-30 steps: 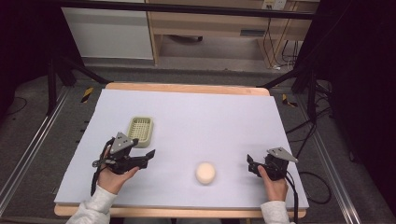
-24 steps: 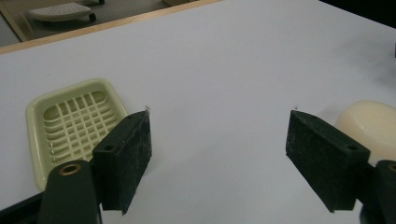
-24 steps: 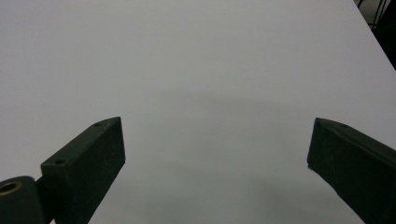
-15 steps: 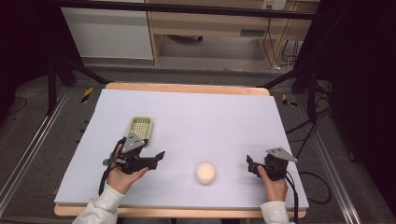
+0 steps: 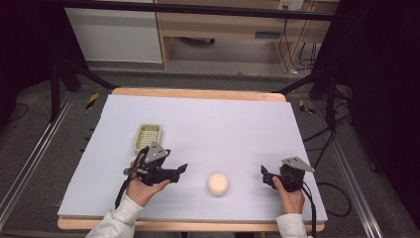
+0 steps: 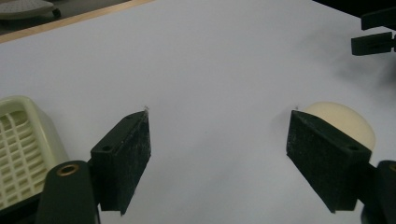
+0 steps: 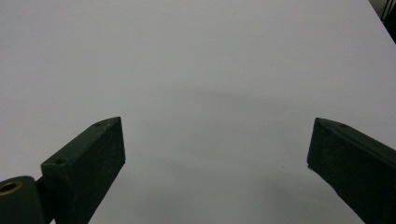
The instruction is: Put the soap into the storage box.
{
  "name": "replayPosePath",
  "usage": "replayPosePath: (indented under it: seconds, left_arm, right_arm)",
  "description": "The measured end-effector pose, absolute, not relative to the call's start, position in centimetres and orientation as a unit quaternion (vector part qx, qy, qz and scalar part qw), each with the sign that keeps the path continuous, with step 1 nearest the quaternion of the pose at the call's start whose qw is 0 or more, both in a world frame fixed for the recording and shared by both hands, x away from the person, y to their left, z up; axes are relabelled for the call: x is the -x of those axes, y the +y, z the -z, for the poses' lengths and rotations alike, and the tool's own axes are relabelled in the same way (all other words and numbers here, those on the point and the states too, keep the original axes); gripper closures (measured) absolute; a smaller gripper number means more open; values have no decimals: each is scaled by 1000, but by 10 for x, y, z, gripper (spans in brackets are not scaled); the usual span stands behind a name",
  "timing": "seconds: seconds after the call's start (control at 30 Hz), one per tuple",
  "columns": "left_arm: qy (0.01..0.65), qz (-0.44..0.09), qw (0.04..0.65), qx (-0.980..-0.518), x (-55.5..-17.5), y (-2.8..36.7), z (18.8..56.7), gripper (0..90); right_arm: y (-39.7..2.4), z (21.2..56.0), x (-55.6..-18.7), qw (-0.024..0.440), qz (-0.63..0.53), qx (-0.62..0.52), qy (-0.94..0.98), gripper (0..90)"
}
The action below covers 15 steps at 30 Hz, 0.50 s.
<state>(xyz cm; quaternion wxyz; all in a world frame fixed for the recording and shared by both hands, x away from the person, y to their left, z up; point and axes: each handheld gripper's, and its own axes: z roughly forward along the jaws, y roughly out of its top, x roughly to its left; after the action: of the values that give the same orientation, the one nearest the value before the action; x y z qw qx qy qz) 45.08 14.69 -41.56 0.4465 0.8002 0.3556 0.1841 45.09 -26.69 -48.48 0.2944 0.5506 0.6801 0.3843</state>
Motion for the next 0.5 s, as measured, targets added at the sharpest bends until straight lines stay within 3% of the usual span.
replayPosePath:
  seconds: [0.5]
  left_arm:
    - [332, -167, 445, -815, -445, 116, 420, 212]
  right_arm:
    - [-267, 486, -452, 291, -381, -550, 684, 46]
